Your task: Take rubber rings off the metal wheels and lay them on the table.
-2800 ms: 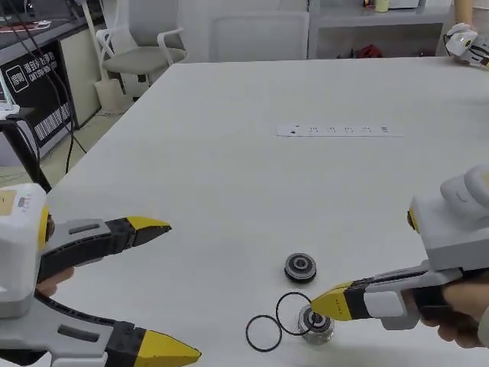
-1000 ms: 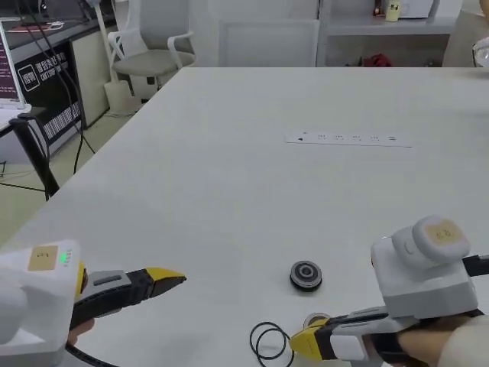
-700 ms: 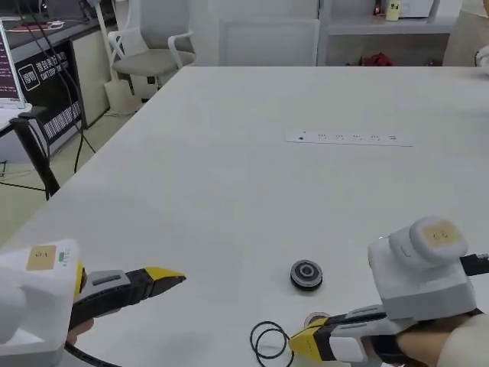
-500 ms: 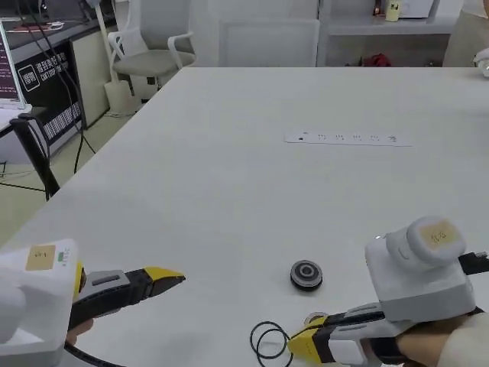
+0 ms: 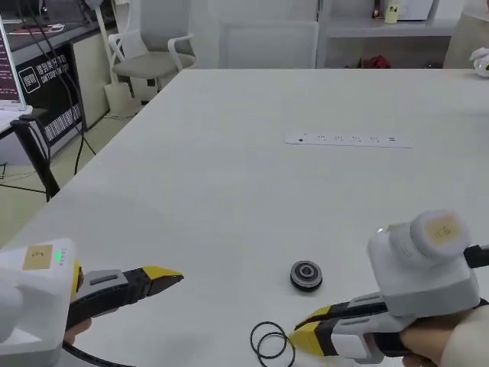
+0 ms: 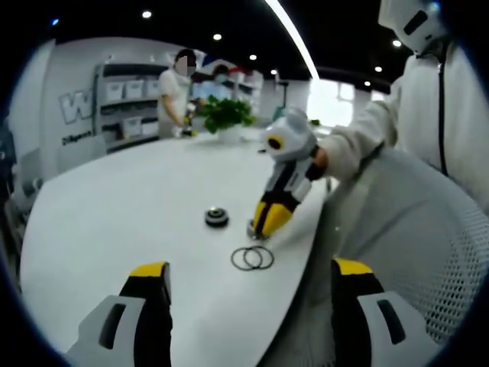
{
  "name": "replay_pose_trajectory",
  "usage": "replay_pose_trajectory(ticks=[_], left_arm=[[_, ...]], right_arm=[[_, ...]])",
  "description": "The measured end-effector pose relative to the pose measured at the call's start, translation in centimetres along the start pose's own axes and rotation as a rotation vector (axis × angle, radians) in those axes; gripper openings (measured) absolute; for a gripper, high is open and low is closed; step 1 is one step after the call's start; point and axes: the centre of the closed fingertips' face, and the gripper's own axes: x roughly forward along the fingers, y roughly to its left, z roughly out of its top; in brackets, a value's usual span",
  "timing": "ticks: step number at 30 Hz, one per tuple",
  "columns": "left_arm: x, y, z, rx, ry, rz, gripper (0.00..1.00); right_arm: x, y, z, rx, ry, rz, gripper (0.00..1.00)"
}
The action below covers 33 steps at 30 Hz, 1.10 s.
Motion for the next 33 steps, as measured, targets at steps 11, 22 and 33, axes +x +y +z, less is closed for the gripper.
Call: replay_pose_trajectory(ticks=[11, 22, 33], left_arm=[[-0.4, 0.2, 0.4, 0.003, -0.01, 0.015, 0.88], [-1.0, 0.9, 1.5, 0.005, -0.026, 0.032, 0.89], [-2.5, 1.2, 6.8, 0.028, -0.135, 0.035, 0.93]], right_arm=[[-1.4, -0.9, 1.8, -0.011, -0.062, -0.032, 0.08], [-2.7, -1.4, 3.3, -0.017, -0.119, -0.051, 0.11], [-4.6, -2.9, 4.5, -0.012, -0.179, -0.087, 0.18]])
